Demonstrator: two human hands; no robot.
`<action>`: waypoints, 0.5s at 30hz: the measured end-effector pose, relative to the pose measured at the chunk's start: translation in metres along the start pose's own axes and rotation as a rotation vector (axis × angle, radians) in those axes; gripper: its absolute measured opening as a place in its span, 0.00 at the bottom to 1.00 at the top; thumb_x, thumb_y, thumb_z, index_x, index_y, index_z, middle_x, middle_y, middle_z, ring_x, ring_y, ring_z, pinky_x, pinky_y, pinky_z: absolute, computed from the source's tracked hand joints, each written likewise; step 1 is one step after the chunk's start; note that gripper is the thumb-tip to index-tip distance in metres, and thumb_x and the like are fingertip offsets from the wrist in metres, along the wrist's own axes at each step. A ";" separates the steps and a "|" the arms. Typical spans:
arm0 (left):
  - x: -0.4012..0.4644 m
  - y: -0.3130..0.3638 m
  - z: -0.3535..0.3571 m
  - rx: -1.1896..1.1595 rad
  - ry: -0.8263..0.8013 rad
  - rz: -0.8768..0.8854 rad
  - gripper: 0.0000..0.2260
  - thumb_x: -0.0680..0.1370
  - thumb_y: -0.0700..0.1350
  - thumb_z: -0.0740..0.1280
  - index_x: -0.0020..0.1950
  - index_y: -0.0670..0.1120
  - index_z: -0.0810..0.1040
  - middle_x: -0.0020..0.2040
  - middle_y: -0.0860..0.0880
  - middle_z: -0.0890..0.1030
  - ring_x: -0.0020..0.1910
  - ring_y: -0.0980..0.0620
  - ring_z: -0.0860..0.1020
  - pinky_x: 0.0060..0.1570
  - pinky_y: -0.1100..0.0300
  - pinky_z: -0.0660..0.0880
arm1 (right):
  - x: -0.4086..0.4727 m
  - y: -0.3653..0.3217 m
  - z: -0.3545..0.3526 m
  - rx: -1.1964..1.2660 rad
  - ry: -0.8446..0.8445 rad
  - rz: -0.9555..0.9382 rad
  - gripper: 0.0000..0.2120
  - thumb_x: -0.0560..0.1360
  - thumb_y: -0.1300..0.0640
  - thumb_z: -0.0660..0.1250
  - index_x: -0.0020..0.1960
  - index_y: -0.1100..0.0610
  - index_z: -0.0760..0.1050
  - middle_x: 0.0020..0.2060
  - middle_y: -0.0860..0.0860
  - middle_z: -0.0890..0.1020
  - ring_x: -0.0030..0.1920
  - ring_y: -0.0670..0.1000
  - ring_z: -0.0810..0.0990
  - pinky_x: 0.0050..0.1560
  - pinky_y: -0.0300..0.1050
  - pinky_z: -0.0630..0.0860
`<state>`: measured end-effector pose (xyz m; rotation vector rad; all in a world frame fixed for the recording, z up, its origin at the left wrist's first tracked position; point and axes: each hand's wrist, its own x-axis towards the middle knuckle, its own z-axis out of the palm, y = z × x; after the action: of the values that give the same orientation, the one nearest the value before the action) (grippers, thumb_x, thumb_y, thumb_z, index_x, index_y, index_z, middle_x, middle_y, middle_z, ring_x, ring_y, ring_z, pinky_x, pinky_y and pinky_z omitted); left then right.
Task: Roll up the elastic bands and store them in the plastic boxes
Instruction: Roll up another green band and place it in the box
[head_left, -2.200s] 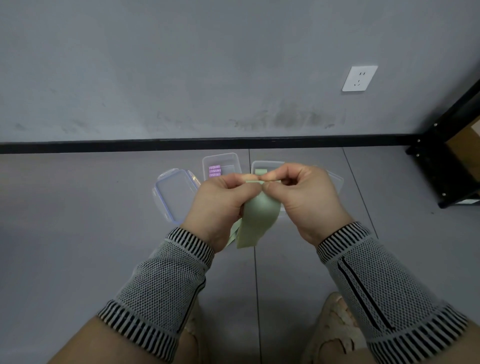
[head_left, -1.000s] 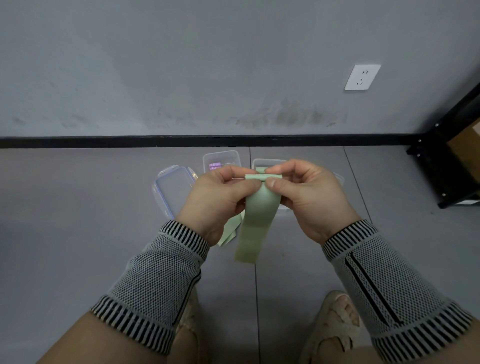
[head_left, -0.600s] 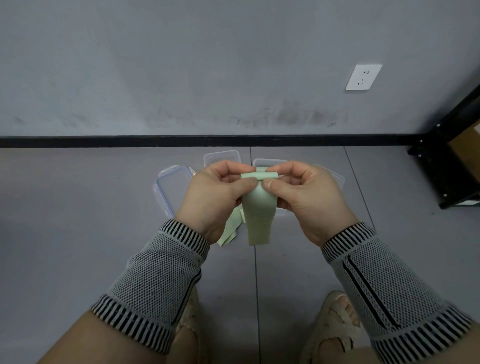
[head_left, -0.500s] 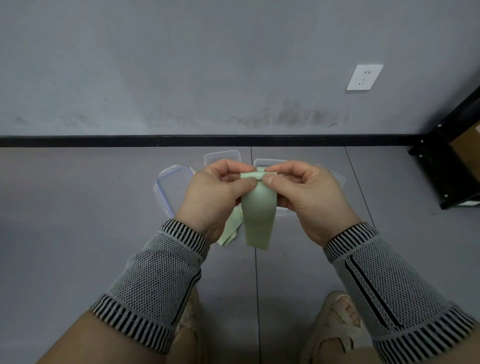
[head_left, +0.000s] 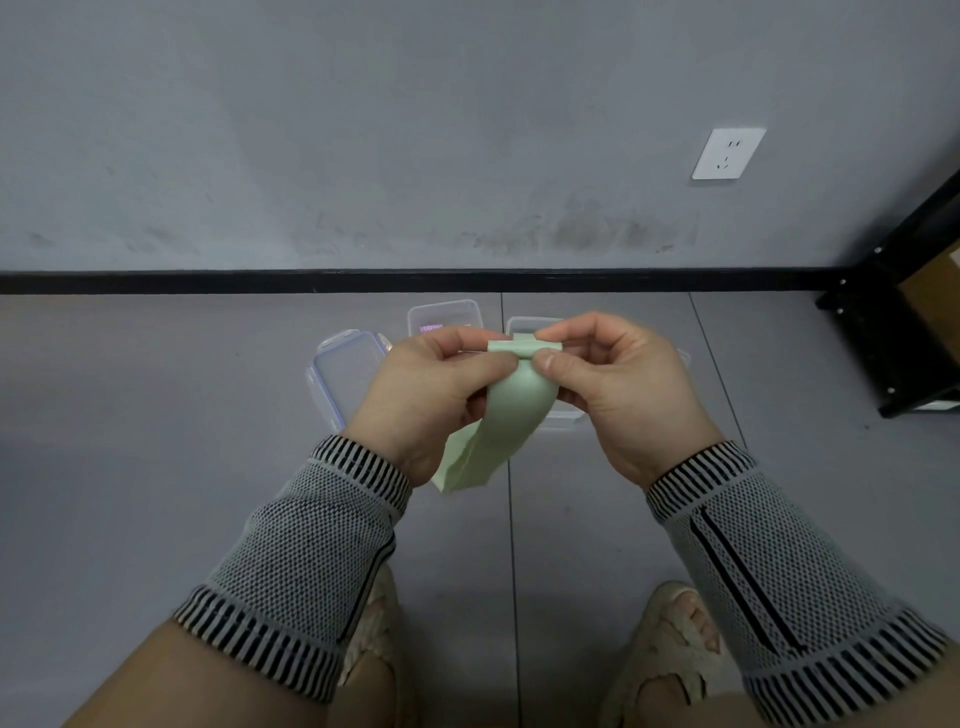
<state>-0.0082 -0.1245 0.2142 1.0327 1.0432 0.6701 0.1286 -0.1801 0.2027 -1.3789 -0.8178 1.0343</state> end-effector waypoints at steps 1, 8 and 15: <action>-0.001 0.001 0.000 -0.013 -0.002 0.005 0.07 0.75 0.36 0.67 0.52 0.36 0.79 0.46 0.38 0.79 0.44 0.44 0.76 0.46 0.55 0.76 | 0.000 0.000 0.000 0.005 0.003 -0.002 0.09 0.71 0.70 0.69 0.42 0.56 0.79 0.40 0.59 0.82 0.41 0.55 0.83 0.45 0.47 0.79; 0.000 -0.001 -0.003 0.025 -0.006 0.084 0.06 0.75 0.33 0.66 0.46 0.42 0.80 0.40 0.44 0.82 0.39 0.51 0.78 0.40 0.62 0.75 | -0.001 -0.002 0.000 -0.011 -0.024 0.006 0.10 0.70 0.71 0.70 0.41 0.56 0.79 0.40 0.57 0.82 0.44 0.55 0.82 0.49 0.50 0.80; 0.001 -0.007 -0.006 0.389 -0.003 0.262 0.09 0.75 0.34 0.67 0.46 0.48 0.78 0.42 0.47 0.83 0.34 0.59 0.78 0.34 0.68 0.73 | 0.001 -0.004 -0.007 -0.196 -0.060 0.045 0.04 0.71 0.63 0.71 0.39 0.58 0.78 0.36 0.56 0.81 0.36 0.49 0.79 0.39 0.41 0.78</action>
<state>-0.0136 -0.1239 0.2068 1.5271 1.0694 0.6892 0.1356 -0.1817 0.2064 -1.5433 -0.9563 1.0566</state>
